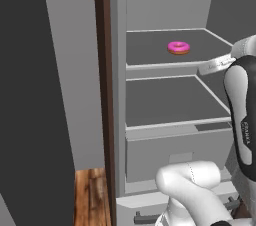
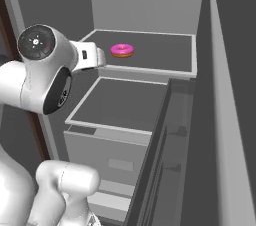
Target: Take the donut and cupcake from the fridge and place them on the empty tray on the dining counter.
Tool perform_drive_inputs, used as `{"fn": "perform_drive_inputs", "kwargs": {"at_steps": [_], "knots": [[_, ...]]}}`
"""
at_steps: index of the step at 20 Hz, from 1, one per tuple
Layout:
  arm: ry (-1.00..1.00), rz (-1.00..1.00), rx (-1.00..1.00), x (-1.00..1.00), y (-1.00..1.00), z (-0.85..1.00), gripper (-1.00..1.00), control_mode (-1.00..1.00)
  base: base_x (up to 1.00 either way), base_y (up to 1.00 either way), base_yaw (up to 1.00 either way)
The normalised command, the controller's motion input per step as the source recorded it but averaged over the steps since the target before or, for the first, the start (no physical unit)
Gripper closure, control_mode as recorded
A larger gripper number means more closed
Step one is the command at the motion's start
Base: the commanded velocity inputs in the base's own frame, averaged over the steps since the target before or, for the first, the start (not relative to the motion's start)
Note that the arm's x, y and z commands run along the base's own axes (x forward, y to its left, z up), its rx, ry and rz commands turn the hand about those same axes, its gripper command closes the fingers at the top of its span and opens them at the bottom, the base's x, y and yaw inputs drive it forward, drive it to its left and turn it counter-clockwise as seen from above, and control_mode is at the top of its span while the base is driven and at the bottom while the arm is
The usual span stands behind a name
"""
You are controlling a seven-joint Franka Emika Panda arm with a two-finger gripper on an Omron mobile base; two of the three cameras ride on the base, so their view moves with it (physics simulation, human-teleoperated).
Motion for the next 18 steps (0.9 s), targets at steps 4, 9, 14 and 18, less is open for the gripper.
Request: {"fn": "perform_drive_inputs", "kwargs": {"at_steps": [4,9,14,18], "knots": [[0.01,0.00,0.00,0.40,0.00,0.12,-1.00,-1.00,0.00,0.00,0.00],[0.11,0.00,0.00,0.55,0.00,0.00,-1.00,-1.00,0.00,0.00,0.00],[0.17,0.00,0.00,0.57,0.00,0.00,-1.00,-1.00,0.00,0.00,0.00],[0.00,0.00,0.00,0.47,-0.01,-0.03,-1.00,-1.00,0.00,0.00,0.00]]}}
